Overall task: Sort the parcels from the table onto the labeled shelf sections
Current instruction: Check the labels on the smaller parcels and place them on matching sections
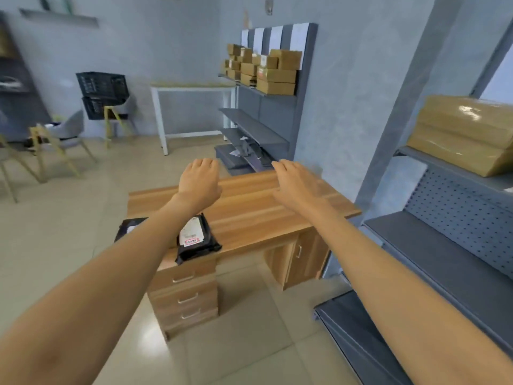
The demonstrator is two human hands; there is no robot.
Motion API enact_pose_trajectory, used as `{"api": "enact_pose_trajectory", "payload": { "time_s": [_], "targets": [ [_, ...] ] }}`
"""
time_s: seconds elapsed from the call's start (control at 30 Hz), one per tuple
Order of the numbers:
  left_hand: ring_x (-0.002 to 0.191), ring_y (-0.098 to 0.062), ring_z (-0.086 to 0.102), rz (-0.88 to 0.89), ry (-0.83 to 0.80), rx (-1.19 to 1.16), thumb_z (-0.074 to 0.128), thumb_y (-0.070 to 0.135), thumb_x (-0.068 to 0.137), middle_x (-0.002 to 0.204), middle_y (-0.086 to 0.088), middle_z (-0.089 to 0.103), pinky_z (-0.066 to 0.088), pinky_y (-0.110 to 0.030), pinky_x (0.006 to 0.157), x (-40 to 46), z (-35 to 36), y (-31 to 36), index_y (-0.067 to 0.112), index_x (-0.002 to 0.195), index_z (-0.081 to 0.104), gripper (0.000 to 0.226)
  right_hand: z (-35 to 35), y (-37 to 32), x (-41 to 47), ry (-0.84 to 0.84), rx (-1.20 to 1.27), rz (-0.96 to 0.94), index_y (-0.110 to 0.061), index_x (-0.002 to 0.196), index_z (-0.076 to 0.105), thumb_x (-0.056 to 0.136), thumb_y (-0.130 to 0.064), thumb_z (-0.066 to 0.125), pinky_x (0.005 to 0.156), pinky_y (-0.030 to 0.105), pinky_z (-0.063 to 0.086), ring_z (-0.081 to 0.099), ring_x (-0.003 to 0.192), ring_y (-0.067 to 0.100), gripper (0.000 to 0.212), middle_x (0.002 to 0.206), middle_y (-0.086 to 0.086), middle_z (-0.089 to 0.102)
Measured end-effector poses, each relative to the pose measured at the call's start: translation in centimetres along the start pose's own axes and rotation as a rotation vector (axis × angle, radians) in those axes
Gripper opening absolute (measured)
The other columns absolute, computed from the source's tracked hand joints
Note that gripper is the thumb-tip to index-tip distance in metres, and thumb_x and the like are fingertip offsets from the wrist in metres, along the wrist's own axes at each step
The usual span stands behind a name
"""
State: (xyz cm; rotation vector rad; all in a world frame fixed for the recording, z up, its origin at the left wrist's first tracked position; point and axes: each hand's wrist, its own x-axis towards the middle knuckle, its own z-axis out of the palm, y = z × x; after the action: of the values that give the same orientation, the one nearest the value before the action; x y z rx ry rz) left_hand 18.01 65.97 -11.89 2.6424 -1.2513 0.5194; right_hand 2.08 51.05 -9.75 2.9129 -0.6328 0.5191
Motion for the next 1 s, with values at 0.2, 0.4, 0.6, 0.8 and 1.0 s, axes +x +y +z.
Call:
{"api": "enact_pose_trajectory", "payload": {
  "time_s": [0.2, 0.4, 0.6, 0.8, 1.0],
  "targets": [
    [0.127, -0.034, 0.042, -0.14, -0.042, 0.005, 0.058, 0.018, 0.088, 0.135, -0.014, 0.049, 0.037, -0.04, 0.103, -0.7, 2.6, -9.4, 0.004, 0.134, 0.045, 0.05, 4.7, -7.1, 5.0, -0.046, 0.059, -0.104, -0.01, 0.145, 0.035, 0.091, -0.018, 0.054, 0.108, 0.034, 0.031, 0.037, 0.134, 0.026, 0.058, 0.146, 0.008, 0.042],
    [0.125, -0.035, 0.042, -0.268, -0.111, -0.012, 0.061, 0.022, 0.087, 0.134, -0.014, 0.05, 0.037, -0.041, 0.1, -2.1, 6.9, -15.6, 0.004, 0.132, 0.045, 0.051, 10.3, -12.4, 8.8, -0.084, 0.173, -0.187, -0.012, 0.146, 0.033, 0.092, -0.026, 0.06, 0.109, 0.036, 0.034, 0.035, 0.137, 0.022, 0.062, 0.149, 0.003, 0.039],
    [0.125, -0.034, 0.041, -0.358, -0.166, -0.017, 0.058, 0.019, 0.088, 0.133, -0.015, 0.049, 0.036, -0.039, 0.097, -1.4, 11.2, -19.1, 0.004, 0.132, 0.045, 0.047, 16.0, -15.0, 13.3, -0.157, 0.235, -0.246, -0.013, 0.148, 0.031, 0.091, -0.03, 0.061, 0.11, 0.036, 0.034, 0.032, 0.139, 0.022, 0.067, 0.152, 0.002, 0.035],
    [0.124, -0.033, 0.042, -0.435, -0.227, -0.012, 0.056, 0.02, 0.09, 0.134, -0.013, 0.049, 0.036, -0.038, 0.099, 0.9, 15.9, -21.4, 0.005, 0.132, 0.045, 0.046, 21.5, -15.9, 17.8, -0.228, 0.25, -0.314, -0.011, 0.147, 0.032, 0.093, -0.027, 0.059, 0.112, 0.037, 0.028, 0.035, 0.137, 0.025, 0.063, 0.15, 0.006, 0.038],
    [0.125, -0.032, 0.043, -0.551, -0.339, -0.054, 0.059, 0.025, 0.089, 0.135, -0.012, 0.049, 0.039, -0.038, 0.098, 2.8, 21.4, -23.0, 0.007, 0.131, 0.045, 0.048, 26.9, -16.0, 21.7, -0.334, 0.3, -0.347, -0.011, 0.147, 0.031, 0.093, -0.025, 0.059, 0.113, 0.033, 0.025, 0.03, 0.14, 0.023, 0.063, 0.152, 0.005, 0.035]
  ]
}}
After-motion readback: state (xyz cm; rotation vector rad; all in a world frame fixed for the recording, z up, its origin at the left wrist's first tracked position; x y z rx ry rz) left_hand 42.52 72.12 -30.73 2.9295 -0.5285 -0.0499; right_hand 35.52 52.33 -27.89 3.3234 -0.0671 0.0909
